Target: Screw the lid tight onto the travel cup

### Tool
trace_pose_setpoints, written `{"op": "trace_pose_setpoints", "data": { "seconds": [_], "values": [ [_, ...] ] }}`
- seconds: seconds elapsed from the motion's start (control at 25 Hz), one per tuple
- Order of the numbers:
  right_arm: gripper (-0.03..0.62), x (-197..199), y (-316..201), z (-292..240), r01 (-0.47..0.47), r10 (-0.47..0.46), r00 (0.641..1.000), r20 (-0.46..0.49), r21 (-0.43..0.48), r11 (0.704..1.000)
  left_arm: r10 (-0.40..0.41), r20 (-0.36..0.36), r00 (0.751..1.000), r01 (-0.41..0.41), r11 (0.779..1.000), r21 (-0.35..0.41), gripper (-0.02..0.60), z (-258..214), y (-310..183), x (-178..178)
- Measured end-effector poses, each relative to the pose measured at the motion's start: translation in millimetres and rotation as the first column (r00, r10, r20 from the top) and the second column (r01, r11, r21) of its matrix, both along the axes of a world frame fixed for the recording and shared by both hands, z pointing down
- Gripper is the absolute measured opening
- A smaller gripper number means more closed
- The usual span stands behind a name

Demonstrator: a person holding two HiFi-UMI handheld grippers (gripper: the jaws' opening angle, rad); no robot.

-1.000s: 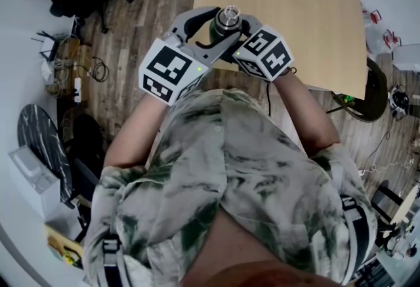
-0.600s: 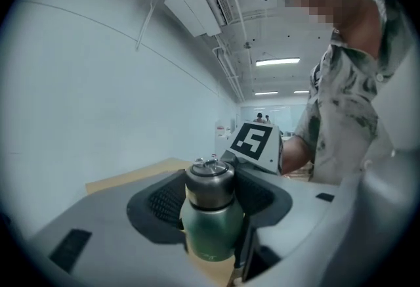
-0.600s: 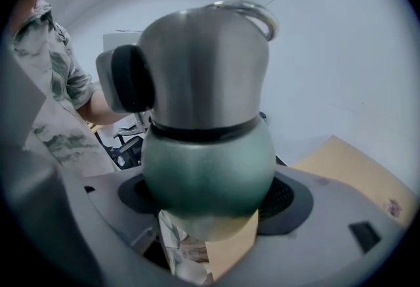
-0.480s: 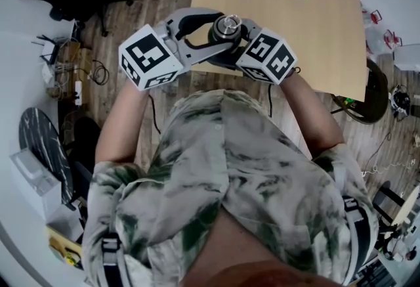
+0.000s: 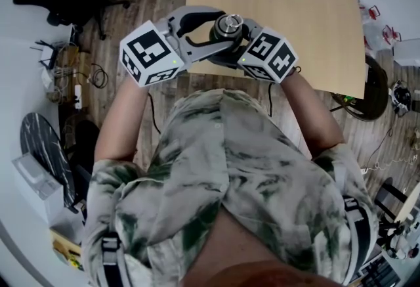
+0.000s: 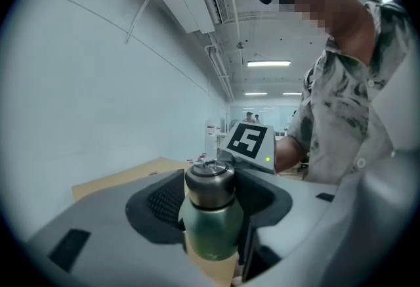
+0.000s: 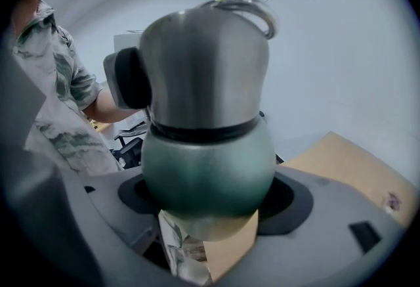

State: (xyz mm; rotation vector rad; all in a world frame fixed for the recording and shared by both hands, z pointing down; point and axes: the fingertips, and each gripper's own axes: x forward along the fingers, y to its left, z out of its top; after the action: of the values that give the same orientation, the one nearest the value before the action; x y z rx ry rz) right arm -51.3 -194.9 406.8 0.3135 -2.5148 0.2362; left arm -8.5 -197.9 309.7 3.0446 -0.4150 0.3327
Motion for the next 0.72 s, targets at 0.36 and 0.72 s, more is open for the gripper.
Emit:
{"op": "trace_pose_setpoints", "data": {
  "seconds": [0.36,0.72],
  "values": [
    [0.400,15,-18,6,-0.079,0.079,0.997,0.004,-0.004,0.997,-0.234,0.037,0.972,0.232,0.971,0.052,0.256,-2,-15,12],
    [0.400,19,-26,8,-0.116,0.117,0.993,0.012,-0.008,0.993,-0.409,0.007,0.913,0.408,0.912,0.041,0.256,4,-25,20]
  ]
}}
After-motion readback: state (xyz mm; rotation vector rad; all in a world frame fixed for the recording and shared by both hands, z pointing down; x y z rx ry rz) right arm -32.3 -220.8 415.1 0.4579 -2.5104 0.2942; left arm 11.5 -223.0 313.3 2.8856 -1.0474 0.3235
